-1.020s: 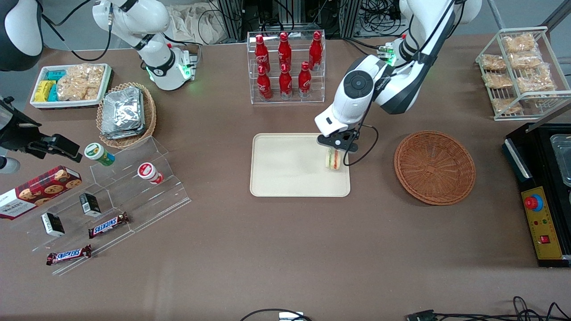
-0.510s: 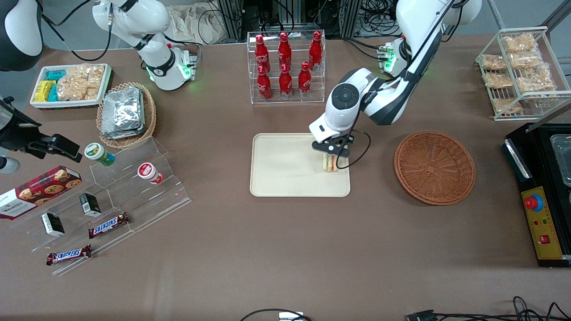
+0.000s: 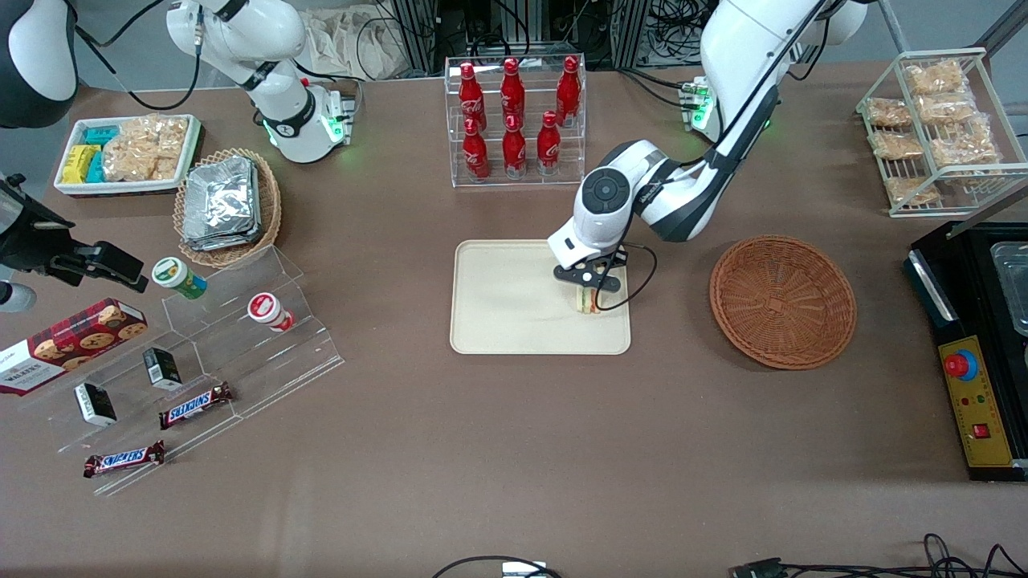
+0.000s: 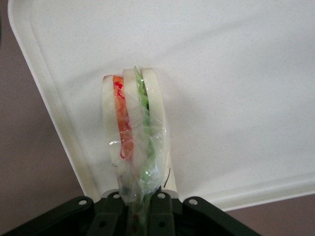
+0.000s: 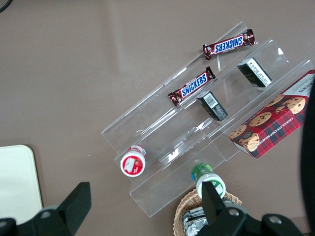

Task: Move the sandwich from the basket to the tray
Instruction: 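Lower the sandwich onto the tray and open the left gripper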

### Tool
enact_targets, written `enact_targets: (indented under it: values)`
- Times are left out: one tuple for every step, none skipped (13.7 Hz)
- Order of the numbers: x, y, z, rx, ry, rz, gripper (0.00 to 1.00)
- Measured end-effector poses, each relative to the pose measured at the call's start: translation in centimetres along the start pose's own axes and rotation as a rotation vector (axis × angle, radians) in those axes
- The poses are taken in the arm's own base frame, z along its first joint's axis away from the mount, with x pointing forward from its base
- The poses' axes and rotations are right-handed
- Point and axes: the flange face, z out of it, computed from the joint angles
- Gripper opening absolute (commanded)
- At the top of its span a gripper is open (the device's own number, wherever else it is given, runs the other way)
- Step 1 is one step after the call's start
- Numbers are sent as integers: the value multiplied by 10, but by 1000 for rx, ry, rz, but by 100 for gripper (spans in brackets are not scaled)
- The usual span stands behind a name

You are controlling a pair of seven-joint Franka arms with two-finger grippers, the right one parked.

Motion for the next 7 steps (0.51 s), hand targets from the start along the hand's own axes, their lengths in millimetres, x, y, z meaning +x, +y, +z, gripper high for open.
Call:
enact_targets:
  values:
    - [2,2,1,6,5,-9,47]
    - [3,4,1,12,12,-16,81]
    - [4,6,0,17,19,-20,100]
    - [4,6,0,20,21,-22,100]
    - [5,6,1,21,21,-26,100]
    - [5,5,2,22,21,-35,100]
    - [6,4,2,23,23,-45,100]
